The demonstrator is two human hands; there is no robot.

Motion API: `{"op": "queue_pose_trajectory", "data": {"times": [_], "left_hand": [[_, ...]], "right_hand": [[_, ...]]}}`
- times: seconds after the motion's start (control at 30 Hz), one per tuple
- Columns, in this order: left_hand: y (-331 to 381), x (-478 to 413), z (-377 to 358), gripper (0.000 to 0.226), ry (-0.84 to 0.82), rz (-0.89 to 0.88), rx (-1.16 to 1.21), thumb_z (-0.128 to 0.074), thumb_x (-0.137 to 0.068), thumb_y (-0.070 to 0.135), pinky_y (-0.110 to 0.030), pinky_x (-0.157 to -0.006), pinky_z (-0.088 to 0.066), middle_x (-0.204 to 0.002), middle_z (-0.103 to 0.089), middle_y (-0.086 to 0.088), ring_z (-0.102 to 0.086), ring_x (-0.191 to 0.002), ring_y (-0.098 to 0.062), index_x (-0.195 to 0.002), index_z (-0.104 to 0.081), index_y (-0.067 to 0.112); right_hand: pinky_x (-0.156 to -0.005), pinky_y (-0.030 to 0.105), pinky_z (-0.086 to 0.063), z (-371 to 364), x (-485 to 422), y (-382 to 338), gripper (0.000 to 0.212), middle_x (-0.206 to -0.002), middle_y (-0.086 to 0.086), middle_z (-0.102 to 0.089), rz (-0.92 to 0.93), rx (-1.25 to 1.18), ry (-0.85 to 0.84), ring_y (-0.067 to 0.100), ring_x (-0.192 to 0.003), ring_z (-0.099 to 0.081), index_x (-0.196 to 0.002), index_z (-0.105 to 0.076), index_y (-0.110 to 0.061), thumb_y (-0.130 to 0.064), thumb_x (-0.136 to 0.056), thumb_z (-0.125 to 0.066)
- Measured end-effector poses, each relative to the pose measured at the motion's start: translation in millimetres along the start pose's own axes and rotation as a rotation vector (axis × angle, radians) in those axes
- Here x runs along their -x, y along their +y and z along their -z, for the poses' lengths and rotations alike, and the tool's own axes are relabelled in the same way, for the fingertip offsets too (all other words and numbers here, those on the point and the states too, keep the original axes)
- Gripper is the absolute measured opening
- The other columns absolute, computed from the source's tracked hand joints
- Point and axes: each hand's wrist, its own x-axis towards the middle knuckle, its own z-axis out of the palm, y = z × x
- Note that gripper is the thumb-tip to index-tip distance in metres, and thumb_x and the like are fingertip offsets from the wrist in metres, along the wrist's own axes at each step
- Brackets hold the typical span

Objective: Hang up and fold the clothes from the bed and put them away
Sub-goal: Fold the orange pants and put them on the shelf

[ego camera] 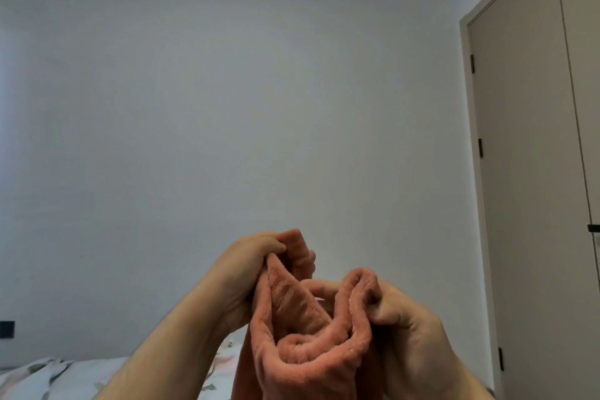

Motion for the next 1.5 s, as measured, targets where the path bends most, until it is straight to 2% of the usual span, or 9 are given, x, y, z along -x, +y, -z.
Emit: {"op": "queue_pose_trajectory", "data": {"times": [0.1, 0.23, 0.4, 0.5, 0.63, 0.77, 0.9, 1.17, 1.5], "left_hand": [[3.4, 6.6, 2.9, 0.031, -0.037, -0.028, -0.039, -0.043, -0.087, -0.004, -0.036, -0.069, -0.062, -0.097, -0.072, -0.023, -0.072, -0.077, -0.027, -0.098, -0.072, -0.005], [-0.5, 15.0, 0.6, 0.030, -0.184, -0.093, -0.304, -0.050, -0.090, -0.008, -0.031, -0.069, -0.059, -0.097, -0.073, -0.025, -0.072, -0.083, -0.028, -0.094, -0.077, 0.004], [3.0, 16.5, -2.0, 0.027, -0.009, -0.386, -0.666, -0.082, -0.073, 0.003, -0.029, -0.050, -0.045, -0.064, -0.061, -0.007, -0.052, -0.057, -0.017, -0.073, -0.057, 0.011], [4.8, 23.6, -5.1, 0.023, 0.001, -0.589, -1.047, -0.077, -0.077, 0.004, -0.026, -0.068, -0.052, -0.080, -0.066, 0.007, -0.061, -0.068, -0.009, -0.068, -0.063, 0.019], [5.5, 40.1, 4.0, 0.037, -0.258, -0.657, -1.506, -0.055, -0.090, 0.007, -0.005, -0.089, -0.032, -0.116, -0.042, 0.034, -0.039, -0.113, 0.008, -0.093, -0.070, 0.041], [6.8, 45.7, 12.1, 0.038, -0.384, -0.431, -1.709, -0.046, -0.089, 0.022, -0.018, -0.108, -0.027, -0.144, -0.024, 0.029, -0.018, -0.135, 0.007, -0.117, -0.057, 0.046], [1.0, 45.3, 13.0, 0.030, -0.291, -0.546, -1.874, -0.050, -0.081, 0.058, -0.023, -0.086, -0.044, -0.110, -0.044, 0.021, -0.040, -0.108, 0.002, -0.087, -0.052, 0.029], [-8.9, 39.6, 22.3, 0.040, -0.312, -0.674, -1.852, -0.043, -0.085, 0.050, -0.026, -0.074, -0.046, -0.104, -0.038, 0.020, -0.040, -0.095, -0.001, -0.125, -0.040, 0.051], [-23.5, 31.0, 24.9, 0.015, -0.456, -0.524, -2.087, -0.051, -0.078, 0.044, -0.036, -0.079, -0.049, -0.090, -0.031, 0.013, -0.037, -0.093, -0.013, -0.087, -0.044, 0.033]], "right_hand": [[-0.078, 0.033, -0.059, 12.3, 1.7, 0.9, 0.050, -0.105, 0.025, -0.071, 0.098, 0.224, 0.196, 0.030, -0.096, -0.072, -0.104, -0.077, -0.006, 0.000, -0.058, -0.058], [-0.110, 0.035, -0.040, 10.4, -9.1, -4.2, 0.043, -0.144, -0.002, -0.057, 0.172, 0.601, 0.150, 0.012, -0.136, -0.050, -0.111, -0.076, -0.011, -0.011, -0.069, -0.073], [-0.106, 0.037, -0.046, 6.6, -13.7, -10.6, 0.034, -0.134, 0.010, -0.062, 0.177, 0.633, 0.048, 0.028, -0.129, -0.057, -0.117, -0.072, -0.006, -0.015, -0.085, -0.069], [-0.094, 0.033, -0.053, 12.1, -13.2, -12.6, 0.032, -0.118, 0.021, -0.070, 0.134, 0.468, 0.107, 0.031, -0.113, -0.066, -0.112, -0.073, -0.004, -0.009, -0.081, -0.068], [-0.085, 0.032, -0.056, 20.6, -8.6, -13.4, 0.031, -0.105, 0.027, -0.072, 0.097, 0.315, 0.110, 0.033, -0.100, -0.071, -0.105, -0.073, 0.004, -0.012, -0.079, -0.068], [-0.082, 0.033, -0.057, 26.3, -6.1, -11.4, 0.028, -0.100, 0.028, -0.072, 0.091, 0.307, 0.153, 0.034, -0.096, -0.072, -0.097, -0.075, 0.003, -0.014, -0.075, -0.070], [-0.085, 0.036, -0.057, 27.8, -7.7, -6.6, 0.034, -0.109, 0.033, -0.068, 0.080, 0.306, 0.149, 0.037, -0.101, -0.070, -0.105, -0.073, 0.005, -0.012, -0.076, -0.070], [-0.095, 0.037, -0.053, 31.7, -4.4, -14.0, 0.035, -0.120, 0.031, -0.066, 0.098, 0.298, 0.041, 0.040, -0.115, -0.065, -0.116, -0.069, 0.004, -0.015, -0.087, -0.069], [-0.095, 0.037, -0.053, 32.9, -3.1, -1.2, 0.037, -0.118, 0.030, -0.067, 0.079, 0.301, -0.024, 0.038, -0.112, -0.066, -0.116, -0.069, 0.004, -0.016, -0.085, -0.072]]}}
